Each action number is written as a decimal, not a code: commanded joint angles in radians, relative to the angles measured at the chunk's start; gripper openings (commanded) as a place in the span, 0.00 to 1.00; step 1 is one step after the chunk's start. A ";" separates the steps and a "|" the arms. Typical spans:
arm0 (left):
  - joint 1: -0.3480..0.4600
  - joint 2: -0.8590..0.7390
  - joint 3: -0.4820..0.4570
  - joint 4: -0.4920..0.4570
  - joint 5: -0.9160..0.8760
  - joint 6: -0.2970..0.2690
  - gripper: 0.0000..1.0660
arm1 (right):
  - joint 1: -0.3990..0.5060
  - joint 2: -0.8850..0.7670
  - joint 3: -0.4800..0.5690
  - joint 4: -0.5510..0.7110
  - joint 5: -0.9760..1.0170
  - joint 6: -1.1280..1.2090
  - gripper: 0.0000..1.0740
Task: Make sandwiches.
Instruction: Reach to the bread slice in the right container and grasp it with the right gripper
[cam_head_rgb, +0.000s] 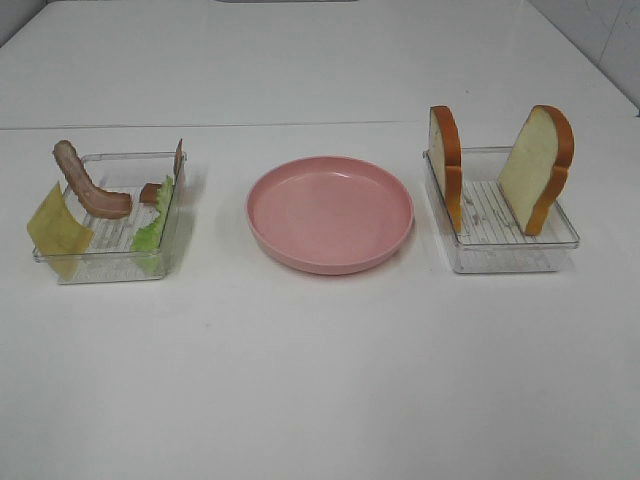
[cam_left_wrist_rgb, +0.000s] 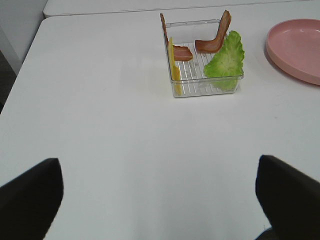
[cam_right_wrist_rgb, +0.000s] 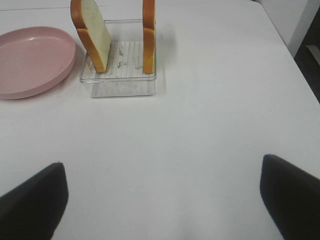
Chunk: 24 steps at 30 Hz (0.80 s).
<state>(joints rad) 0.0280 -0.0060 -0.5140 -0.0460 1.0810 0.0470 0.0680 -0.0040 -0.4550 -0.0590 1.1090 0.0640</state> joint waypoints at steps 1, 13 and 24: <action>0.000 -0.010 0.000 0.000 -0.005 0.001 0.94 | -0.003 -0.032 0.003 -0.005 -0.010 0.001 0.92; 0.000 -0.010 0.000 0.000 -0.005 0.001 0.94 | -0.003 -0.032 0.003 -0.005 -0.010 0.001 0.92; 0.000 -0.010 0.000 0.000 -0.005 0.001 0.94 | -0.003 0.005 0.003 -0.006 -0.010 0.001 0.92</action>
<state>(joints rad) 0.0280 -0.0060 -0.5140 -0.0460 1.0810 0.0470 0.0680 0.0040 -0.4550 -0.0590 1.1090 0.0640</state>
